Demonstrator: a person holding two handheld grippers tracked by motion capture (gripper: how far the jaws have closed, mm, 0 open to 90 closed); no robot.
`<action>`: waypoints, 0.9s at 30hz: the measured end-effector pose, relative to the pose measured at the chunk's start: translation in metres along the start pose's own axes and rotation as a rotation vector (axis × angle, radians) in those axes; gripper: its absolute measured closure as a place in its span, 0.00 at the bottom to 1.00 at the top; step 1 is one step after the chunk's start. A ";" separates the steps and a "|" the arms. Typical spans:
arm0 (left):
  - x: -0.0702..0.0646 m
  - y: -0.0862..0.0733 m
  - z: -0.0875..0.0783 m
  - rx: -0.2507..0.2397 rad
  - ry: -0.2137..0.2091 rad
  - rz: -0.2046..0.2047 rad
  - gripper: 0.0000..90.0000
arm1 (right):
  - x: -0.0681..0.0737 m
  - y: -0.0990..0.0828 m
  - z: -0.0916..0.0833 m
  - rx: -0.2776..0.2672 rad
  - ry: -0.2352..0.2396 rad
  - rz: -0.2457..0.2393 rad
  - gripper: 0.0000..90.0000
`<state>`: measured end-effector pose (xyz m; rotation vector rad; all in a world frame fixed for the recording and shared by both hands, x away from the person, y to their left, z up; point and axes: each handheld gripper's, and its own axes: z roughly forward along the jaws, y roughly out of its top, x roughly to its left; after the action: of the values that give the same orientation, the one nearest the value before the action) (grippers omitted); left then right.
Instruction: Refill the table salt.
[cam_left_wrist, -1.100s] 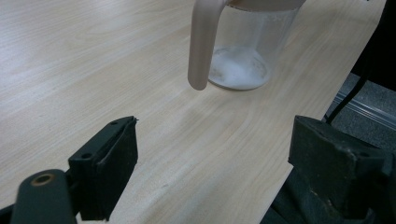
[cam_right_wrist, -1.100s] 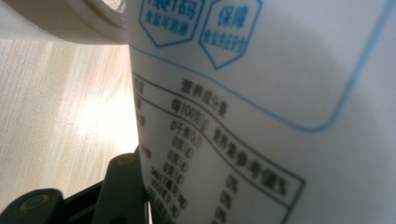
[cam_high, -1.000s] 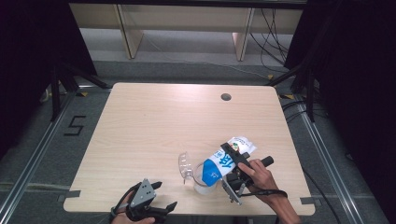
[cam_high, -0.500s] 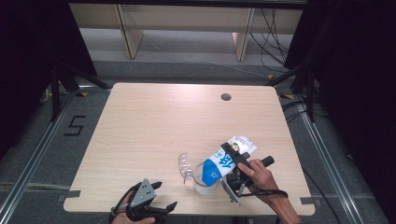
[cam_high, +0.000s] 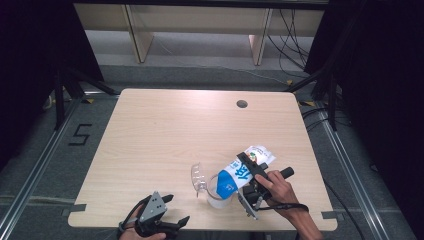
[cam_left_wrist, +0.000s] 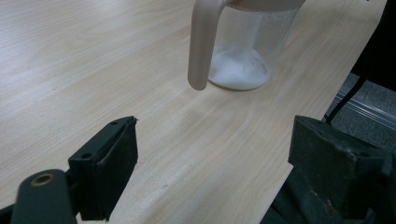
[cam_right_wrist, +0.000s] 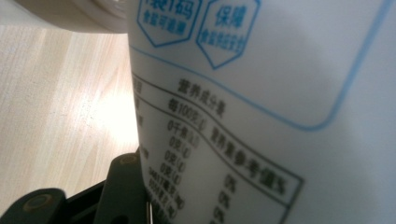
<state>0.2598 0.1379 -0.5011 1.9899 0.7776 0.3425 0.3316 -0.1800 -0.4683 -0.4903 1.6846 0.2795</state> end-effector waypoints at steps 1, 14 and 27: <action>0.000 0.000 0.000 0.000 -0.001 0.000 0.17 | 0.000 0.000 0.000 0.001 0.000 -0.004 0.58; -0.001 0.000 0.000 -0.003 -0.001 -0.019 0.17 | 0.000 0.000 0.000 0.007 -0.009 -0.016 0.58; -0.001 0.000 0.001 -0.004 -0.004 -0.026 0.17 | 0.000 -0.001 -0.001 0.024 -0.008 -0.002 0.59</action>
<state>0.2592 0.1367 -0.5018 1.9744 0.7985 0.3245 0.3311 -0.1811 -0.4682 -0.4727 1.6781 0.2587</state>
